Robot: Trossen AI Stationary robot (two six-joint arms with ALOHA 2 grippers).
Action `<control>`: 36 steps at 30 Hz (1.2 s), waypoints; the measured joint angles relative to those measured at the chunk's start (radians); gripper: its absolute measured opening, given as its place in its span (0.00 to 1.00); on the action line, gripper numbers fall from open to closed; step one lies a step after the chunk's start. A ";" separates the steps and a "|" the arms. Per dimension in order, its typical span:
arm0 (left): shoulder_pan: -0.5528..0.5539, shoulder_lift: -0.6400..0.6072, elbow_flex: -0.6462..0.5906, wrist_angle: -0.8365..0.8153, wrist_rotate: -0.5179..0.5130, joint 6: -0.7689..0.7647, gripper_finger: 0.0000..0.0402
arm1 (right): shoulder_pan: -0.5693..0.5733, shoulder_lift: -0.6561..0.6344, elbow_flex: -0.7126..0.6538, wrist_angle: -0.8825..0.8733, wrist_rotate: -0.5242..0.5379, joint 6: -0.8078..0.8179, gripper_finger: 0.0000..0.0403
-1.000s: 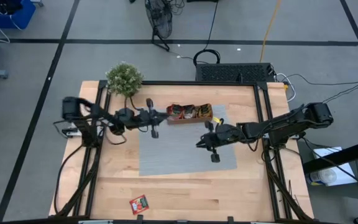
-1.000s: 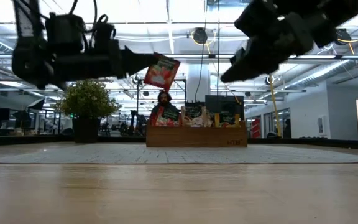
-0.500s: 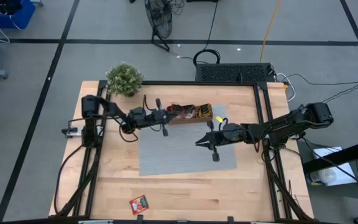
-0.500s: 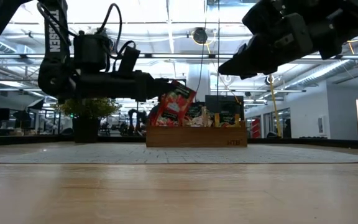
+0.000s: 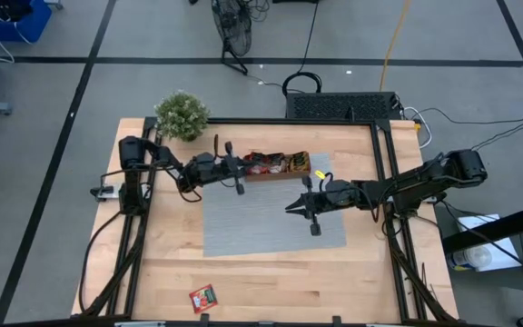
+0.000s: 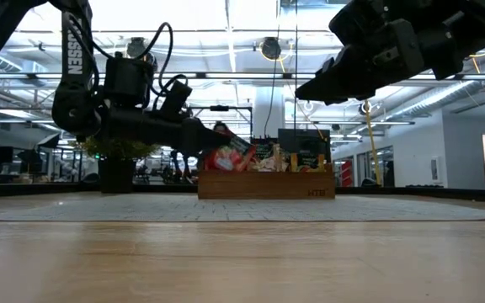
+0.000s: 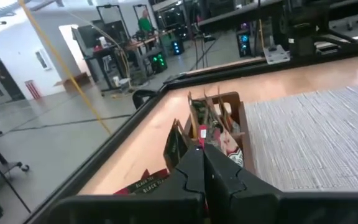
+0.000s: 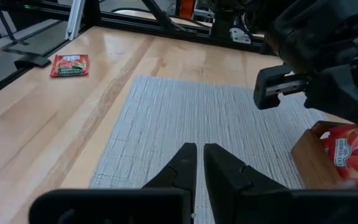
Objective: Pick & Place Tea
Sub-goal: Put the red tea bag into the left section of the wooden organizer
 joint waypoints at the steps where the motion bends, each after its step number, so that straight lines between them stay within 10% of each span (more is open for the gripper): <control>1: 0.000 0.000 0.000 -0.003 0.000 0.000 0.00 | 0.000 0.000 0.000 0.000 0.000 -0.002 0.04; 36: -0.024 -0.005 0.003 -0.219 -0.035 -0.023 0.02 | 0.000 0.000 0.000 -0.011 0.000 -0.006 0.04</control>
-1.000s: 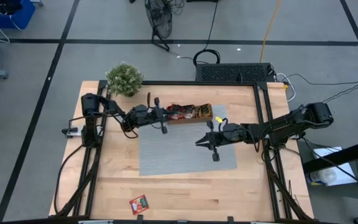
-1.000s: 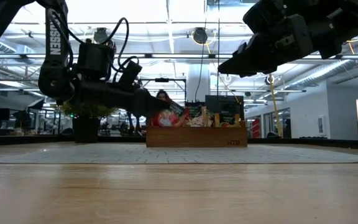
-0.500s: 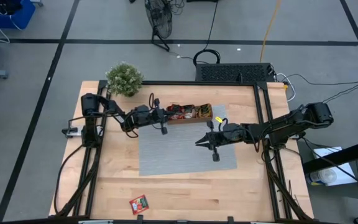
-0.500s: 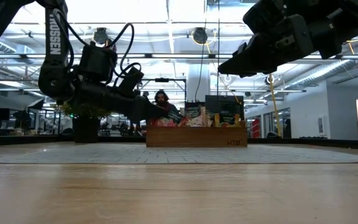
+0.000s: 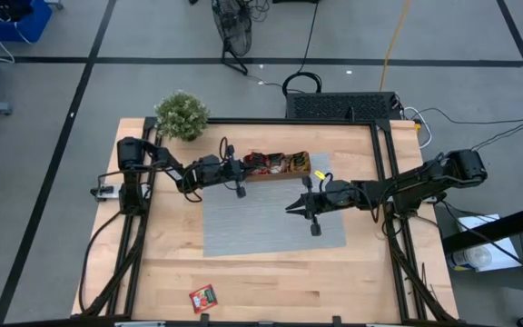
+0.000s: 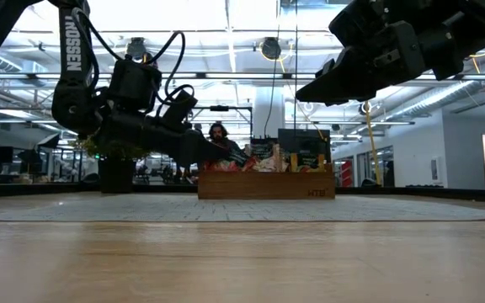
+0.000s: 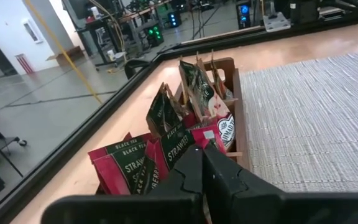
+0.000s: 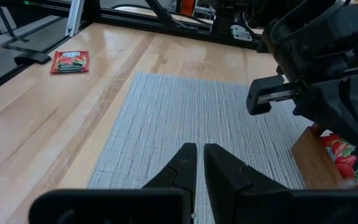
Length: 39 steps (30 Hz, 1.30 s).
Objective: Pick & Place Tea
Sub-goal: Put the red tea bag into the left section of the wooden organizer
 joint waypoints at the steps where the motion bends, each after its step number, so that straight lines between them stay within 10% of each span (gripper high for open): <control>1: 0.000 0.000 0.000 -0.001 0.000 -0.002 0.03 | 0.000 0.000 0.000 0.000 0.000 0.000 0.04; 16: -0.001 -0.010 -0.003 0.029 -0.053 -0.086 0.07 | 0.000 0.000 0.001 -0.007 0.000 -0.004 0.04; 35: -0.138 -0.126 -0.005 0.046 -0.279 0.074 0.59 | 0.000 0.000 0.001 -0.019 -0.001 -0.015 0.04; 39: -0.201 -0.281 -0.005 -0.177 -0.341 0.081 0.63 | 0.000 0.000 0.001 -0.021 0.000 -0.016 0.04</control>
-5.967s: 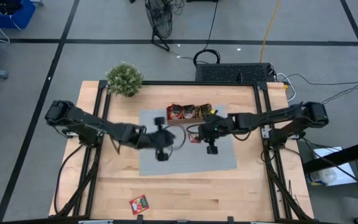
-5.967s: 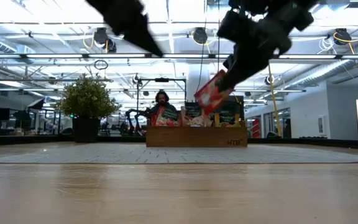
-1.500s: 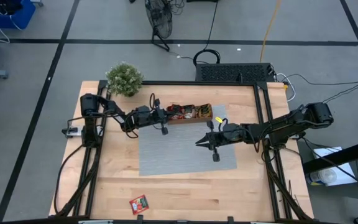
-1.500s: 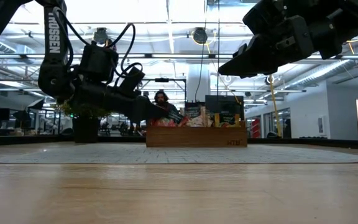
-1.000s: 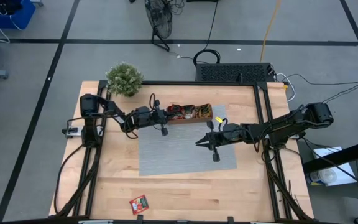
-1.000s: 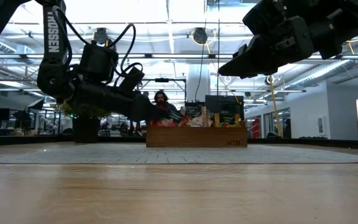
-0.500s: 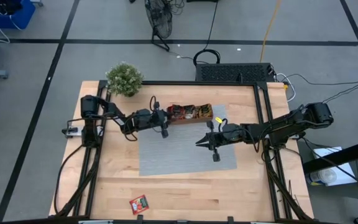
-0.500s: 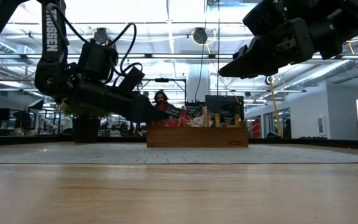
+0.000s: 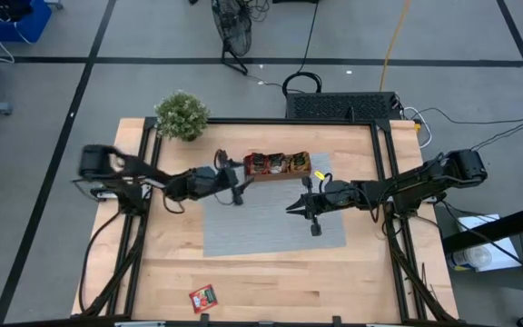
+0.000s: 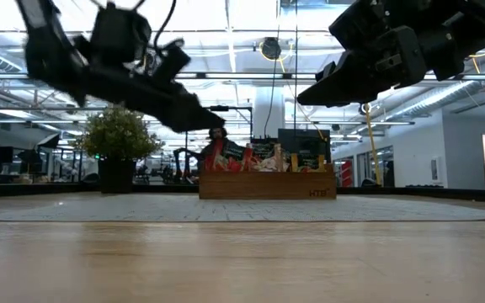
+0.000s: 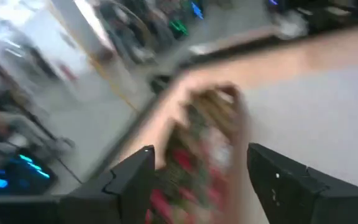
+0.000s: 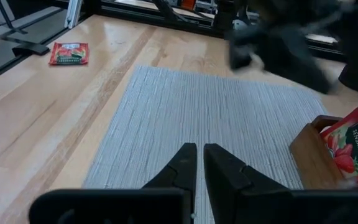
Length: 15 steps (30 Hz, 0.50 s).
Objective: Pick & Place Tea
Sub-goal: Put the red tea bag into the left section of the wooden organizer
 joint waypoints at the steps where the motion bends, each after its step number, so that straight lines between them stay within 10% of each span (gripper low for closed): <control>1: -0.025 -0.059 0.001 -0.112 0.000 -0.028 0.64 | 0.000 0.000 0.000 -0.003 0.000 -0.003 0.04; 8: -0.362 -0.358 0.231 -1.382 0.023 -0.529 0.65 | 0.000 0.000 0.000 -0.014 0.000 -0.010 0.04; 15: -0.733 -0.238 0.447 -1.598 0.037 -0.999 0.65 | 0.000 0.000 0.000 -0.022 0.000 -0.010 0.04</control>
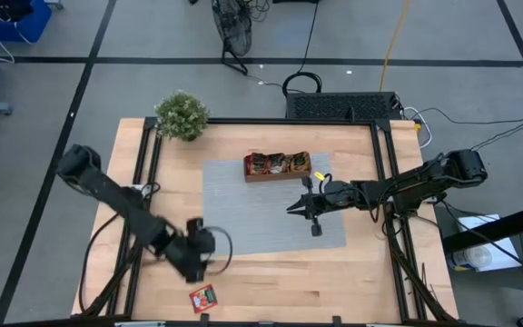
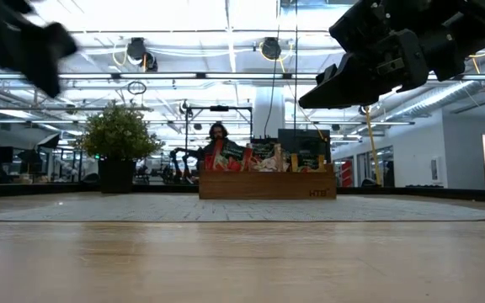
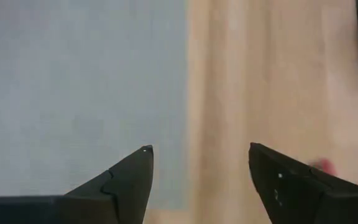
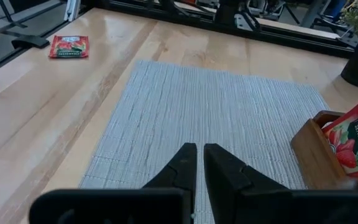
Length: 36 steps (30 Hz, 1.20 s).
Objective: Pick & Place Tea
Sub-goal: Put the red tea bag into the left section of the wooden organizer
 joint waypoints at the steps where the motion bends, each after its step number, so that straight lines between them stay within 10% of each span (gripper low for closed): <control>1: -0.032 0.028 0.025 -0.015 0.008 -0.058 0.65 | 0.000 0.000 0.000 0.000 0.000 0.000 0.04; 15: -0.259 0.471 0.306 -0.022 0.271 -0.536 0.54 | 0.000 0.000 0.000 0.022 0.000 -0.011 0.04; 36: -0.235 0.493 0.202 -0.152 0.316 -0.682 0.51 | 0.000 0.000 0.000 0.054 -0.003 -0.019 0.04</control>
